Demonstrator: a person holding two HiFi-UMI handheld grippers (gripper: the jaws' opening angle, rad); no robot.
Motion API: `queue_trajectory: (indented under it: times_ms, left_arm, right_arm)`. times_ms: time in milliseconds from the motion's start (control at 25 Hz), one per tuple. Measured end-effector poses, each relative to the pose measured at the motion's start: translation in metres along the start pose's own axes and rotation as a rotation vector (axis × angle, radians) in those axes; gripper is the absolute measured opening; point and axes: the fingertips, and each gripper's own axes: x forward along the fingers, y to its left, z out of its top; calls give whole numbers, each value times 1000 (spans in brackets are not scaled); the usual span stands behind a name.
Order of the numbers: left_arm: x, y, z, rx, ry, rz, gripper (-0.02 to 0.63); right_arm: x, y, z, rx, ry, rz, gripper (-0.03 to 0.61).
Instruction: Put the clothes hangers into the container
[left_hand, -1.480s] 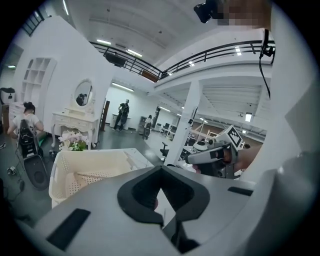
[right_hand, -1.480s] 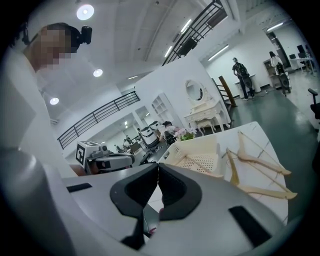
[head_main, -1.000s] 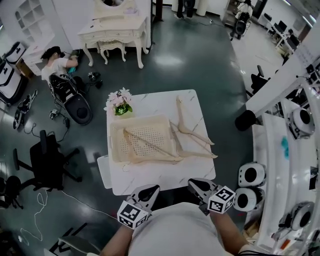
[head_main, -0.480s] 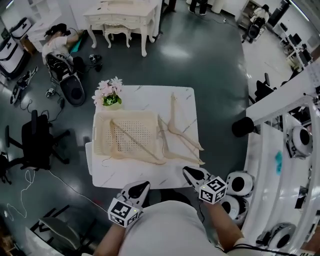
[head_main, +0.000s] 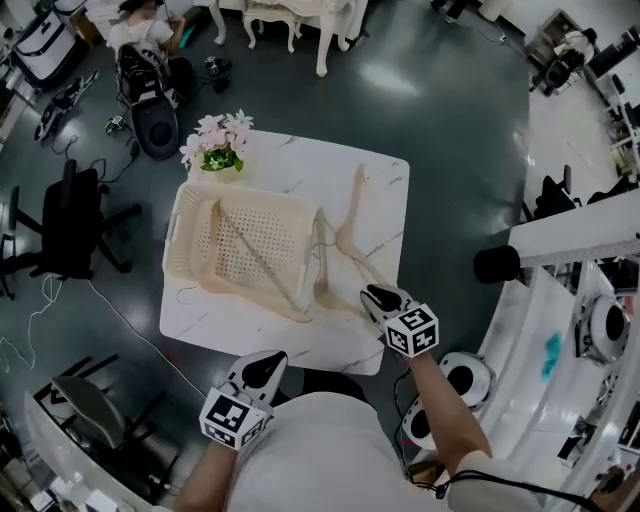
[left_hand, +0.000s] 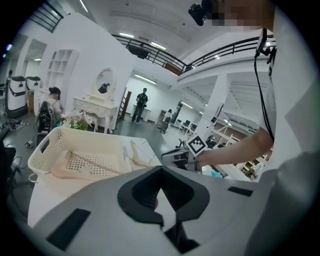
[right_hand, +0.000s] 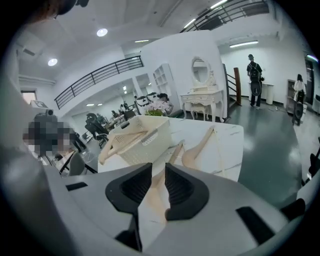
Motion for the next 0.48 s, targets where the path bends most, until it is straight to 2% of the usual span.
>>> queue_trajectory:
  times_ms: [240, 480]
  left_arm:
    - [13, 12, 2, -29, 6, 77, 8]
    - [14, 15, 2, -62, -6, 135, 8]
  right_arm:
    - [50, -44, -1, -103, 104, 24, 106]
    - [90, -71, -11, -161, 197, 35, 138]
